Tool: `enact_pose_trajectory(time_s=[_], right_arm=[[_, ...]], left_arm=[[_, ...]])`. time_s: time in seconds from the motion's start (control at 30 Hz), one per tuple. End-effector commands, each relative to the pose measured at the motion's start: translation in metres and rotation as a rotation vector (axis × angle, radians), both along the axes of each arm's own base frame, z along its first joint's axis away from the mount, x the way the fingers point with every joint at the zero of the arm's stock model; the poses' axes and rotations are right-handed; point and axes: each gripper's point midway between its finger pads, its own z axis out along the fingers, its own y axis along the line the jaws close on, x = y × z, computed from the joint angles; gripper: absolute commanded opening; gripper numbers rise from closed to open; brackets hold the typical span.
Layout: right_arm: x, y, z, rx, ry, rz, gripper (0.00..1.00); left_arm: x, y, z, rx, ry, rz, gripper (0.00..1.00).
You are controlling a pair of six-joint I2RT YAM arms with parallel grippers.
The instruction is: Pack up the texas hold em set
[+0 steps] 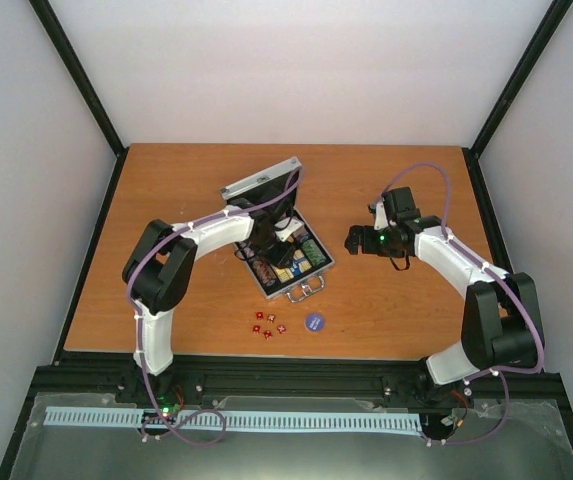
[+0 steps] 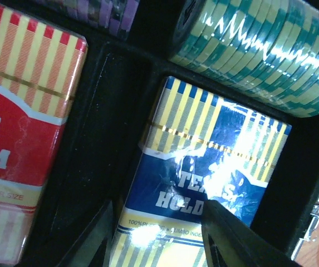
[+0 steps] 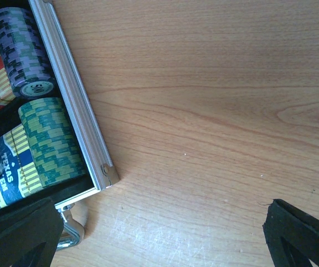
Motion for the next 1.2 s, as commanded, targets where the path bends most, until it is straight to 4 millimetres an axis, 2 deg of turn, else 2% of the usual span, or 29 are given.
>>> enact_pose_trajectory(time_s=[0.0,0.1,0.3,0.4,0.5,0.6,0.63,0.67,0.77,0.9,0.97,1.17], right_arm=[[0.001,-0.001,-0.005,0.006,0.001,-0.001,1.00],[0.001,0.000,-0.005,0.014,0.000,0.000,1.00],[0.000,0.001,-0.006,0.020,0.012,0.002,1.00],[-0.002,0.002,-0.007,0.023,0.020,0.000,1.00],[-0.004,0.002,-0.008,0.025,0.027,0.001,1.00],[-0.005,0.001,-0.006,0.027,0.023,-0.003,1.00],[-0.006,0.001,-0.006,0.025,0.023,-0.004,1.00],[-0.007,0.000,-0.007,0.023,0.027,-0.006,1.00],[-0.009,-0.002,-0.010,0.014,0.044,-0.015,1.00],[-0.012,-0.002,-0.015,0.013,0.064,-0.019,1.00],[-0.013,-0.003,-0.016,0.009,0.069,-0.022,1.00],[-0.018,-0.004,-0.018,0.007,0.083,-0.016,1.00]], left_arm=[[-0.002,-0.008,0.009,-0.050,0.006,0.006,0.50],[0.006,-0.009,0.028,-0.052,-0.042,0.002,0.56],[0.020,-0.016,0.080,-0.100,-0.145,-0.019,0.71],[0.019,-0.014,0.093,-0.104,-0.167,-0.023,0.79],[0.009,-0.009,0.100,-0.099,-0.155,-0.032,0.83],[-0.017,-0.002,0.109,-0.086,-0.158,-0.043,0.84],[-0.031,0.002,0.102,-0.069,-0.142,-0.045,0.84],[-0.039,0.002,0.107,-0.071,-0.152,-0.048,0.85],[-0.074,0.009,0.093,-0.040,-0.104,-0.048,0.83],[-0.109,0.008,0.078,-0.019,-0.053,-0.061,0.79],[-0.117,0.008,0.072,-0.005,-0.048,-0.049,0.77],[-0.127,0.019,0.050,0.039,-0.016,0.058,0.64]])
